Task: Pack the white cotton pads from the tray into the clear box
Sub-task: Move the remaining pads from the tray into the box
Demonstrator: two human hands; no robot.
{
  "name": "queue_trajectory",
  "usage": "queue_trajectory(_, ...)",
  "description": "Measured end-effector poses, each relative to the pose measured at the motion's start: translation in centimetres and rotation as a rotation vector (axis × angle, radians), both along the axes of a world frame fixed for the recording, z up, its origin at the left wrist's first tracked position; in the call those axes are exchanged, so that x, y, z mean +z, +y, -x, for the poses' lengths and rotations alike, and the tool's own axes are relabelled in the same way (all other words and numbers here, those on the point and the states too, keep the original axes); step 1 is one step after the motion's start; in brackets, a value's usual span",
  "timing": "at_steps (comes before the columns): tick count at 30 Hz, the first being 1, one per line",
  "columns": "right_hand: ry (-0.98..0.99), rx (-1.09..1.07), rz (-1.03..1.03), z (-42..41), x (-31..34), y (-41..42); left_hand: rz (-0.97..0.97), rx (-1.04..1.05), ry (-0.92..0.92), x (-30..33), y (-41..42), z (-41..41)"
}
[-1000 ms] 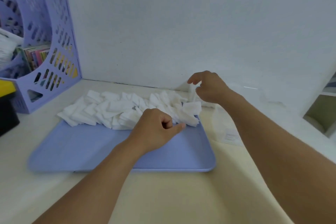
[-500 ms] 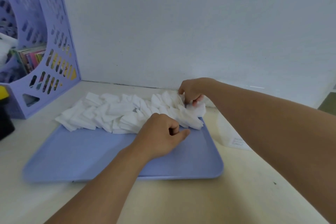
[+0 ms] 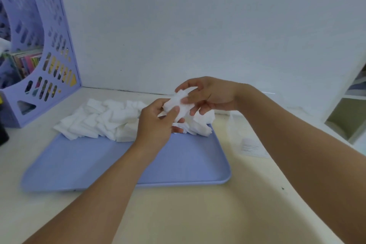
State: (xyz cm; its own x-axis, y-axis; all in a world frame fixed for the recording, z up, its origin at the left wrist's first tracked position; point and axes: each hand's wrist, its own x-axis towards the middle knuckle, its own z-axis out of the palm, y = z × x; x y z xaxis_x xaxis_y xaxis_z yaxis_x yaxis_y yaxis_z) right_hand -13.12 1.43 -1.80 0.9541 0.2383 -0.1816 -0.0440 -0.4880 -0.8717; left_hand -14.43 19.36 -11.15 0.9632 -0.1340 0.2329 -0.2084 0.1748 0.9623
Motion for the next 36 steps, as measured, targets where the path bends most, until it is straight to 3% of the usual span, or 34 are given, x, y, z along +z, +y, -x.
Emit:
queue_trajectory(2, -0.122, -0.284, 0.095, -0.7, 0.2, -1.3, 0.103, 0.041, 0.045, 0.1, 0.3, -0.1)
queue_trajectory(4, -0.134, -0.502, 0.379, -1.3, -0.5, -2.2, 0.314, -0.003, 0.173, 0.5, 0.6, -0.4)
queue_trajectory(8, 0.128, -0.421, 0.734, -1.9, -3.5, -0.6, 0.565, -0.096, 0.320, 1.0, 1.1, -0.9)
queue_trajectory(11, 0.069, -0.425, 0.830, -2.7, -4.5, -0.4, 0.553, -0.103, 0.328, 0.9, 1.2, -0.8)
queue_trajectory(15, -0.064, -0.526, 0.729, -2.8, -4.7, -1.1, 0.506, -0.082, 0.288, 0.8, 1.4, -0.9)
queue_trajectory(19, -0.368, -0.549, 0.486, -1.3, -3.1, -2.1, 0.370, 0.032, 0.243, 0.7, 1.6, -1.0)
queue_trajectory(21, -0.414, -0.401, 0.121, 1.1, -1.3, -2.1, 0.284, 0.058, 0.206, 0.8, 1.5, -0.8)
queue_trajectory(23, -0.356, -0.151, -0.063, 3.9, 0.1, -1.8, 0.192, 0.008, 0.189, 1.1, 1.3, -0.5)
queue_trajectory(26, -0.255, 0.101, -0.089, 6.7, 0.1, -1.2, 0.082, -0.156, 0.211, 1.2, 0.7, 0.5)
queue_trajectory(28, -0.205, 0.141, -0.077, 7.5, -0.6, -0.8, 0.051, -0.268, 0.215, 1.2, 0.3, 1.1)
queue_trajectory(33, -0.334, -0.022, 0.038, 8.1, -2.4, -0.4, 0.094, -0.360, 0.228, 1.0, -0.1, 1.9)
queue_trajectory(36, -0.344, -0.131, 0.007, 8.1, -2.9, -0.7, 0.118, -0.366, 0.275, 0.9, -0.1, 2.0)
